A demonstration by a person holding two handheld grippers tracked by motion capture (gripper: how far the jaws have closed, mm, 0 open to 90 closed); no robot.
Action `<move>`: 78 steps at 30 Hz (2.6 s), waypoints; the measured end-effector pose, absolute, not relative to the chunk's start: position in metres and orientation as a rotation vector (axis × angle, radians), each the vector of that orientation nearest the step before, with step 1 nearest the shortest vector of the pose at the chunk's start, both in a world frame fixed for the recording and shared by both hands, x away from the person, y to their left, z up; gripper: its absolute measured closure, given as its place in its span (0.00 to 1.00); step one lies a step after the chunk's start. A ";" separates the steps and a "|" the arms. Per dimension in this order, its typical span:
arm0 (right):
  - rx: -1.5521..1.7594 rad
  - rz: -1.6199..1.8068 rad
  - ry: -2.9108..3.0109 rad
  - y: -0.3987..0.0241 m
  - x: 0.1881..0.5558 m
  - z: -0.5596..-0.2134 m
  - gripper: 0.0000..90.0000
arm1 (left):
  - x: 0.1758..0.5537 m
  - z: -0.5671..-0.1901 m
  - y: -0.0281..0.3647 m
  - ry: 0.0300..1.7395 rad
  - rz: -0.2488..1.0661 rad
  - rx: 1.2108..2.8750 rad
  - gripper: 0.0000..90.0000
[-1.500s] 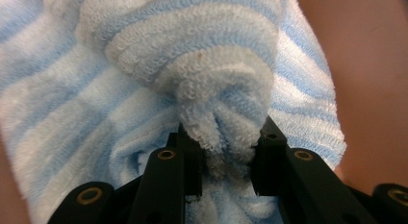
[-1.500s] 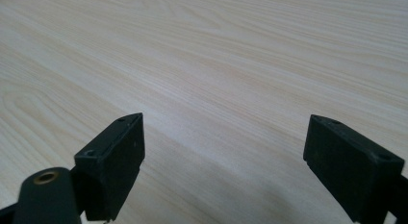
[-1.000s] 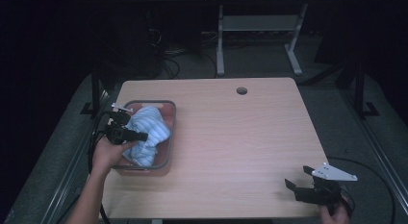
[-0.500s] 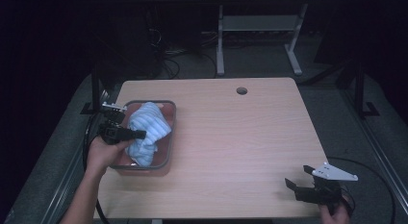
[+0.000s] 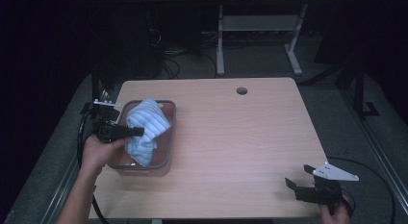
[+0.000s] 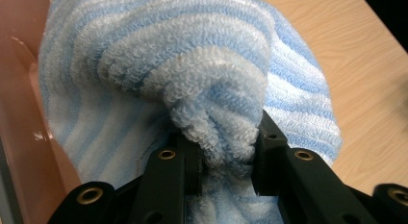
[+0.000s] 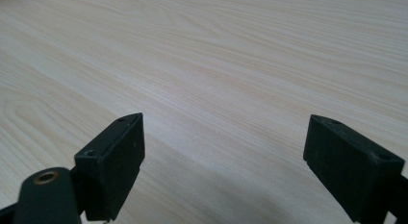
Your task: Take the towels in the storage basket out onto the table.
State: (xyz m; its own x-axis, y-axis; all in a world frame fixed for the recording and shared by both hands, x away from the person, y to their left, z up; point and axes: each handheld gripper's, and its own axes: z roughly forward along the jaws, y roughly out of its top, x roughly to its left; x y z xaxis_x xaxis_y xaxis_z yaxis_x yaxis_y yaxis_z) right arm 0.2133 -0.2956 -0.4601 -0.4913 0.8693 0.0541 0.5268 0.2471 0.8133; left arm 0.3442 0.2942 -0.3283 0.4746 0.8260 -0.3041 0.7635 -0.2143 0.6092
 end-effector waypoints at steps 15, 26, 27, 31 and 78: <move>1.267 1.140 2.113 -0.296 0.213 -0.459 0.15 | 0.341 -0.306 0.292 1.281 0.104 1.974 0.78; 1.272 1.145 2.111 -0.296 0.213 -0.459 0.15 | 0.341 -0.289 0.293 1.271 0.114 1.959 0.78; 1.273 1.145 2.110 -0.296 0.213 -0.459 0.15 | 0.341 -0.287 0.293 1.267 0.115 1.962 0.78; 1.271 1.147 2.109 -0.297 0.213 -0.458 0.15 | 0.340 -0.280 0.292 1.266 0.120 1.957 0.78; 1.276 1.175 2.097 -0.300 0.212 -0.457 0.15 | 0.359 -0.239 0.216 1.097 0.075 2.001 0.78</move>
